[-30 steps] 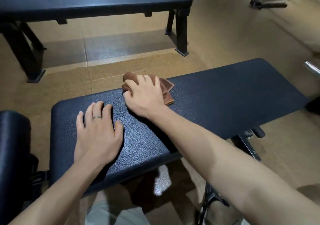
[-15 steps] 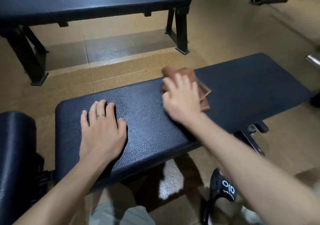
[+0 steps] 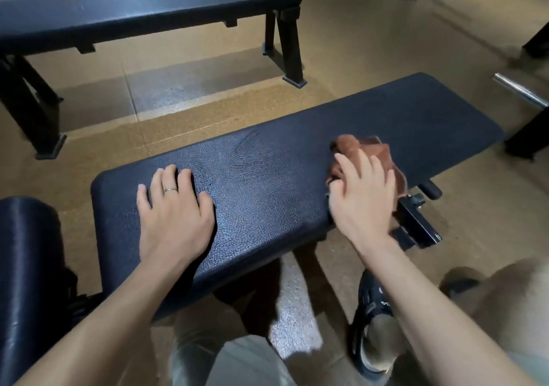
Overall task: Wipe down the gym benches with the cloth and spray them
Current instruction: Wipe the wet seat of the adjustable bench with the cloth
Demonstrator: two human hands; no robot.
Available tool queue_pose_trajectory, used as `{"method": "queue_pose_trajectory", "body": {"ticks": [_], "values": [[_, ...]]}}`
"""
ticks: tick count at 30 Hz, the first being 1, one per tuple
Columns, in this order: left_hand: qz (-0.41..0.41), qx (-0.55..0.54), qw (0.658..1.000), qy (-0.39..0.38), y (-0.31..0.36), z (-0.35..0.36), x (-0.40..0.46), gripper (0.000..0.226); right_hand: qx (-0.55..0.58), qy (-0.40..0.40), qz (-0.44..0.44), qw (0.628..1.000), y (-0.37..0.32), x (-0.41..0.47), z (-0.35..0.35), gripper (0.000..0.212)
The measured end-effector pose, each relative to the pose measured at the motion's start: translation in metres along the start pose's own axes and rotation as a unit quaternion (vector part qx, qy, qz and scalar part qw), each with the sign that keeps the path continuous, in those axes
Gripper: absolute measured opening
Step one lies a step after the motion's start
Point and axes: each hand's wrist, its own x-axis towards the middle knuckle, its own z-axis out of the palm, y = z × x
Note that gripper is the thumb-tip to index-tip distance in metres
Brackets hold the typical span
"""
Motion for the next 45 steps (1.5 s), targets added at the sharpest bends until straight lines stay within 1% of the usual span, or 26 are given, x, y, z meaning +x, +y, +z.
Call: {"method": "queue_pose_trajectory", "body": {"ticks": [1, 2, 5, 7, 9, 10, 11, 13, 15, 17, 18, 19, 21, 22, 25, 28, 29, 31, 32, 34, 36, 37, 39, 40, 43, 45], "values": [[0.001, -0.001, 1.000, 0.000, 0.000, 0.000, 0.000, 0.057, 0.012, 0.011, 0.002, 1.000, -0.022, -0.016, 0.004, 0.060], [0.001, -0.003, 1.000, -0.001, 0.000, 0.000, 0.000, 0.056, 0.031, 0.018, -0.023, 0.999, -0.047, -0.034, 0.008, 0.059], [-0.003, -0.010, 1.000, -0.005, -0.001, 0.001, 0.001, 0.049, 0.087, 0.000, -0.137, 0.987, -0.099, -0.078, 0.012, 0.055], [0.002, -0.005, 1.000, -0.001, -0.002, 0.001, 0.000, 0.047, 0.099, -0.025, -0.201, 0.974, -0.094, -0.079, 0.009, 0.055], [0.004, 0.000, 1.000, 0.004, -0.001, 0.000, -0.001, 0.050, 0.086, -0.045, -0.244, 0.965, -0.059, -0.060, 0.004, 0.056], [0.002, 0.000, 1.000, 0.003, -0.001, -0.001, -0.001, 0.050, 0.072, -0.038, -0.246, 0.966, -0.036, -0.045, 0.004, 0.056], [-0.002, -0.001, 1.000, 0.000, 0.000, -0.001, 0.000, 0.048, 0.056, -0.022, -0.227, 0.972, -0.011, -0.027, 0.005, 0.056], [-0.008, -0.001, 1.000, -0.003, 0.001, 0.001, 0.001, 0.046, 0.027, 0.000, -0.155, 0.988, 0.029, 0.001, 0.003, 0.056], [-0.014, -0.002, 1.000, -0.003, 0.001, 0.001, 0.002, 0.045, 0.014, -0.001, -0.102, 0.995, 0.035, 0.010, 0.005, 0.057], [-0.020, -0.008, 1.000, -0.005, 0.003, 0.000, 0.002, 0.045, 0.030, 0.007, -0.095, 0.995, 0.008, -0.003, 0.006, 0.058], [-0.022, -0.011, 1.000, -0.005, 0.003, -0.001, 0.002, 0.046, 0.048, 0.010, -0.123, 0.991, -0.013, -0.014, 0.008, 0.057], [-0.024, -0.013, 1.000, -0.005, 0.003, -0.002, 0.002, 0.046, 0.071, 0.004, -0.173, 0.982, -0.036, -0.026, 0.010, 0.055], [-0.026, -0.016, 1.000, -0.005, 0.003, -0.003, 0.001, 0.047, 0.108, -0.040, -0.279, 0.953, -0.080, -0.039, 0.015, 0.053], [-0.025, -0.017, 1.000, -0.005, 0.003, -0.003, 0.001, 0.048, 0.123, -0.063, -0.312, 0.940, -0.099, -0.037, 0.018, 0.053], [-0.033, -0.033, 0.999, 0.004, 0.000, -0.005, 0.001, 0.050, 0.143, -0.095, -0.359, 0.918, -0.137, -0.002, 0.028, 0.055], [-0.032, -0.039, 0.999, 0.009, 0.000, -0.006, 0.001, 0.049, 0.094, -0.143, -0.407, 0.897, -0.148, 0.048, 0.036, 0.054], [-0.029, -0.034, 0.999, 0.006, 0.000, -0.006, 0.001, 0.048, 0.088, -0.145, -0.409, 0.896, -0.145, 0.063, 0.038, 0.054], [-0.027, -0.032, 0.999, 0.002, 0.000, -0.006, 0.001, 0.048, 0.092, -0.121, -0.389, 0.909, -0.121, 0.096, 0.041, 0.060], [-0.028, -0.032, 0.999, 0.002, 0.000, -0.007, 0.002, 0.048, 0.088, -0.100, -0.371, 0.919, -0.101, 0.117, 0.041, 0.063], [-0.033, -0.033, 0.999, 0.003, 0.002, -0.008, 0.001, 0.047, 0.068, -0.064, -0.318, 0.944, -0.050, 0.161, 0.040, 0.061], [-0.038, -0.032, 0.999, 0.007, 0.004, -0.008, 0.002, 0.046, 0.046, -0.054, -0.272, 0.960, -0.011, 0.187, 0.034, 0.058], [-0.037, -0.031, 0.999, 0.008, 0.005, -0.008, 0.002, 0.046, 0.035, -0.056, -0.262, 0.963, -0.005, 0.189, 0.035, 0.057], [-0.037, -0.027, 0.999, 0.005, 0.007, -0.008, 0.004, 0.048, 0.025, -0.059, -0.256, 0.964, -0.024, 0.177, 0.040, 0.060], [-0.040, -0.026, 0.999, 0.002, 0.008, -0.008, 0.004, 0.050, 0.030, -0.065, -0.271, 0.960, -0.045, 0.163, 0.041, 0.061], [-0.048, -0.028, 0.998, 0.000, 0.009, -0.010, 0.004, 0.055, 0.053, -0.083, -0.372, 0.923, -0.123, 0.111, 0.049, 0.061], [-0.049, -0.030, 0.998, 0.002, 0.010, -0.011, 0.004, 0.056, 0.069, -0.086, -0.413, 0.904, -0.165, 0.080, 0.052, 0.059]]}}
